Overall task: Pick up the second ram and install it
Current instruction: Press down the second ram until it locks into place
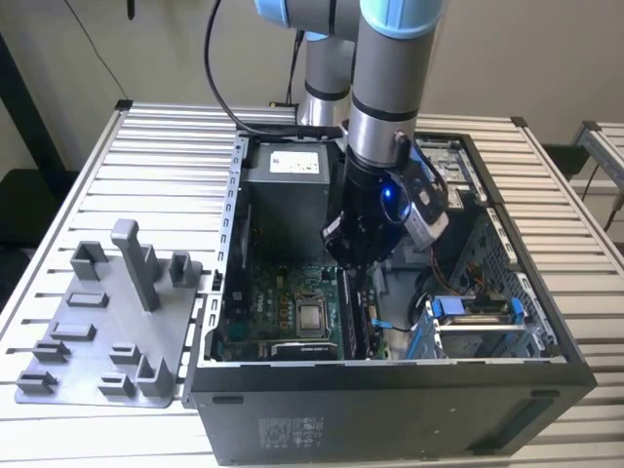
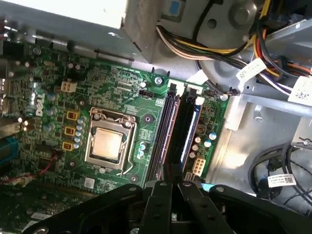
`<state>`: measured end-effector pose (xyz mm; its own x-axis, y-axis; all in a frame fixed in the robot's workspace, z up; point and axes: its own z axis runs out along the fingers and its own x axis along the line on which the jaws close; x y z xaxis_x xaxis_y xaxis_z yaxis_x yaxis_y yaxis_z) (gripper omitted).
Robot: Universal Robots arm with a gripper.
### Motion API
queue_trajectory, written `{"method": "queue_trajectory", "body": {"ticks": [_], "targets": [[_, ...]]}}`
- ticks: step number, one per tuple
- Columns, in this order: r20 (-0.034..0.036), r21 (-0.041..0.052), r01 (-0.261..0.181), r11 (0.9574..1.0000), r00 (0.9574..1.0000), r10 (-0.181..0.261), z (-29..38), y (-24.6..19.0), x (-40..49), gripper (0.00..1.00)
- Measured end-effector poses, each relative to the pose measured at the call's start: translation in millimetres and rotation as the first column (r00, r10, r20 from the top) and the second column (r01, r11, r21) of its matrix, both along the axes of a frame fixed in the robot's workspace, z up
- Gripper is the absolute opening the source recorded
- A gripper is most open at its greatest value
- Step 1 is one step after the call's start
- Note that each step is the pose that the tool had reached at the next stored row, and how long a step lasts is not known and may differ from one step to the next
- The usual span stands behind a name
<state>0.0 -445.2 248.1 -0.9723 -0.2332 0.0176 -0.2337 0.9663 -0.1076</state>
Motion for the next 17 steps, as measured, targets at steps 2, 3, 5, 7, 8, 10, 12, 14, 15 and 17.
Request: {"method": "queue_trajectory", "body": {"ticks": [2, 3, 5, 7, 8, 10, 12, 14, 15, 17], "targets": [[-0.0001, -0.0001, -0.038, 0.9993, 0.9993, 0.038, 0.0, 0.0, 0.0, 0.11], [-0.0001, -0.0001, -0.056, 0.9985, 0.9985, 0.056, 0.0, 0.0, 0.0, 0.11], [-0.0002, -0.0001, -0.091, 0.9958, 0.9958, 0.091, 0.0, 0.0, 0.0, 0.11], [-0.0004, 0.0000, -0.123, 0.9924, 0.9924, 0.123, 0.0, 0.0, 0.0, 0.11], [-0.0005, 0.0000, -0.137, 0.9906, 0.9906, 0.137, 0.0, 0.0, -0.1, 0.11], [-0.0007, 0.0000, -0.163, 0.9867, 0.9867, 0.163, -0.1, 0.0, -0.2, 0.11], [-0.0008, 0.0000, -0.193, 0.9812, 0.9812, 0.193, -0.1, 0.0, -0.2, 0.11], [-0.0008, 0.0000, -0.223, 0.9748, 0.9748, 0.223, -0.1, 0.0, -0.3, 0.11], [-0.0008, 0.0000, -0.238, 0.9713, 0.9713, 0.238, -0.1, 0.0, -0.4, 0.11], [-0.0008, 0.0000, -0.266, 0.9640, 0.9640, 0.266, -0.1, 0.0, -0.5, 0.11]]}}
